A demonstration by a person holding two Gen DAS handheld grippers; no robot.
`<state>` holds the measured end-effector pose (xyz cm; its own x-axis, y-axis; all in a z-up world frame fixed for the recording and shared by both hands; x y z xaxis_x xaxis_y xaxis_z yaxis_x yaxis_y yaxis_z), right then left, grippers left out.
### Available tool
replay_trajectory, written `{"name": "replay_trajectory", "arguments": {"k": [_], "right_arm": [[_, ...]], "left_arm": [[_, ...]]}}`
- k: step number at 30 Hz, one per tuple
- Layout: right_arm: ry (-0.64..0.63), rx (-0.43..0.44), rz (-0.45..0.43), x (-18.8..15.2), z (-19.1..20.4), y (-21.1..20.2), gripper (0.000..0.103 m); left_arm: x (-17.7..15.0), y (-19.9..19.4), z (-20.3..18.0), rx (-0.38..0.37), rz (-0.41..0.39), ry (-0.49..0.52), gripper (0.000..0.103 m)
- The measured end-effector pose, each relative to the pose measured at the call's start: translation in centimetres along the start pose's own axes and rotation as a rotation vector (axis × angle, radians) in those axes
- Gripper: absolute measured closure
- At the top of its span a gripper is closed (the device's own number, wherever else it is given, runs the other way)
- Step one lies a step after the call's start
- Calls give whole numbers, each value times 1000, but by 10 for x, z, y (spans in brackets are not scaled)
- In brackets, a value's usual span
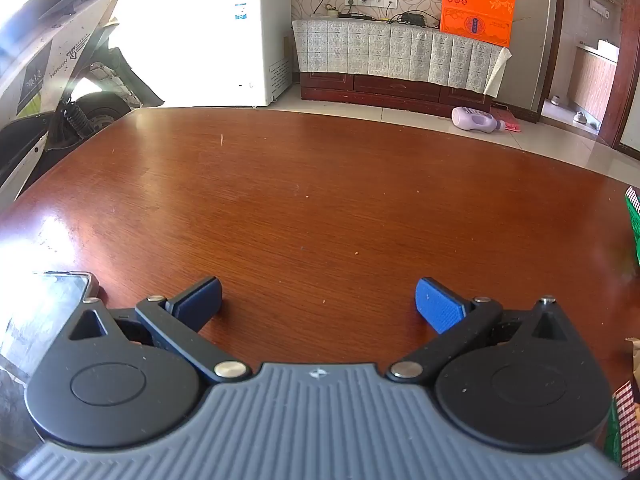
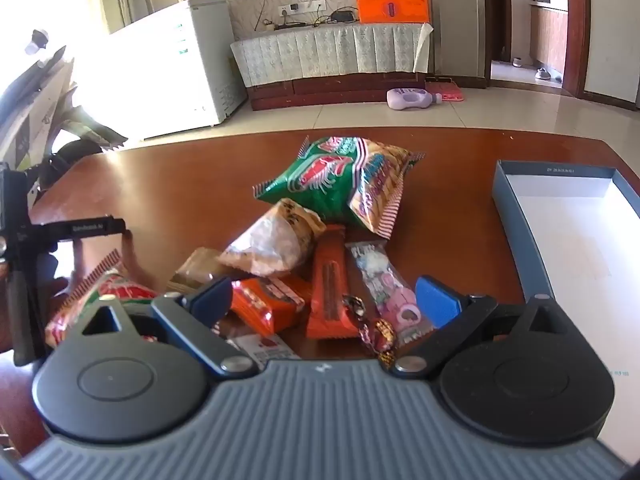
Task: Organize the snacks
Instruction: 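Move both tools over the snack pile on the table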
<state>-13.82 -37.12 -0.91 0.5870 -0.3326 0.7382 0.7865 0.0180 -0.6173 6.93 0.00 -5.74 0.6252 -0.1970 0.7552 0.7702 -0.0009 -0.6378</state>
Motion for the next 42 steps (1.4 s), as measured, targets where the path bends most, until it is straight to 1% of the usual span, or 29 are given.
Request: {"name": "replay_trajectory", "arguments": {"k": [3, 4, 7, 10, 12, 13, 14, 16, 17, 19, 21, 23, 26, 29, 30, 33, 35, 36, 37, 38, 39, 40, 41, 42], "right_arm": [[2, -5, -6, 1, 1, -1, 3], [13, -2, 11, 9, 6, -2, 3], [29, 29, -1, 17, 9, -3, 3], [45, 71, -14, 21, 11, -9, 3], [36, 69, -21, 19, 10, -10, 3], [29, 64, -20, 19, 9, -11, 3], [23, 50, -15, 18, 8, -11, 3], [21, 19, -11, 17, 3, -12, 3], [25, 19, -11, 17, 1, -14, 3], [39, 28, -18, 18, -2, -19, 3], [51, 23, -42, 21, -5, -26, 3], [63, 23, -60, 23, -8, -32, 3], [99, 53, -56, 23, -12, -37, 3], [116, 56, -62, 25, -17, -43, 3], [121, 60, -69, 25, -18, -45, 3], [121, 79, -106, 30, -19, -58, 3], [83, 78, -189, 38, -16, -77, 3], [44, 60, -262, 44, -14, -90, 3], [-5, 30, -360, 50, -11, -107, 3], [-36, 2, -437, 54, -9, -121, 3], [-57, -24, -501, 56, -9, -133, 0], [-51, -37, -521, 55, -11, -139, 0], [-26, -51, -512, 53, -16, -139, 0], [6, -66, -471, 48, -23, -134, 0]], "left_arm": [[0, 0, 0, 1, -3, 0, 0], [0, 0, 0, 1, -4, 0, 0], [0, -1, 0, -11, -1, 10, 0], [1, -1, 1, -28, 32, 19, 0], [7, -4, 7, -5, 55, 19, 0], [7, -8, 6, 35, 52, 38, 0], [7, -11, 8, 99, 37, 66, 0], [12, -24, 10, 231, -19, 126, 0], [10, -30, 11, 259, -36, 141, 0], [10, -45, 4, 239, -58, 111, 0], [7, -61, 6, 207, -80, 45, 0], [9, -78, 9, 202, -96, -2, 0], [3, -119, 14, 208, -135, -50, 0], [-2, -156, 9, 160, -169, -103, 0], [-7, -172, 8, 140, -183, -113, 0], [-8, -206, -15, 107, -212, -107, 0], [-11, -221, -37, 83, -207, -93, 0], [-15, -229, -49, 70, -202, -88, 0], [-19, -238, -60, 57, -199, -85, 0], [-24, -246, -71, 46, -196, -83, 0], [-31, -254, -86, 38, -191, -84, 0], [-38, -260, -94, 28, -189, -80, 0], [-44, -267, -101, 20, -191, -73, 0], [-51, -272, -108, 16, -189, -68, 0]]}}
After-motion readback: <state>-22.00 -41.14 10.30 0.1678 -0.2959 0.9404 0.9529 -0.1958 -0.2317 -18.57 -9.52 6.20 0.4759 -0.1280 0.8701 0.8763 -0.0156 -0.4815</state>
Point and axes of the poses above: each gripper's, at about its wrist camera, not at the fingertips, and y roughly the way its jaws point, z to its left, x to its top, the point moved 9 cm from there along y, roughly the way its jaws point, and after that the axes turned 10 degrees about y, right-handed, at the moved point
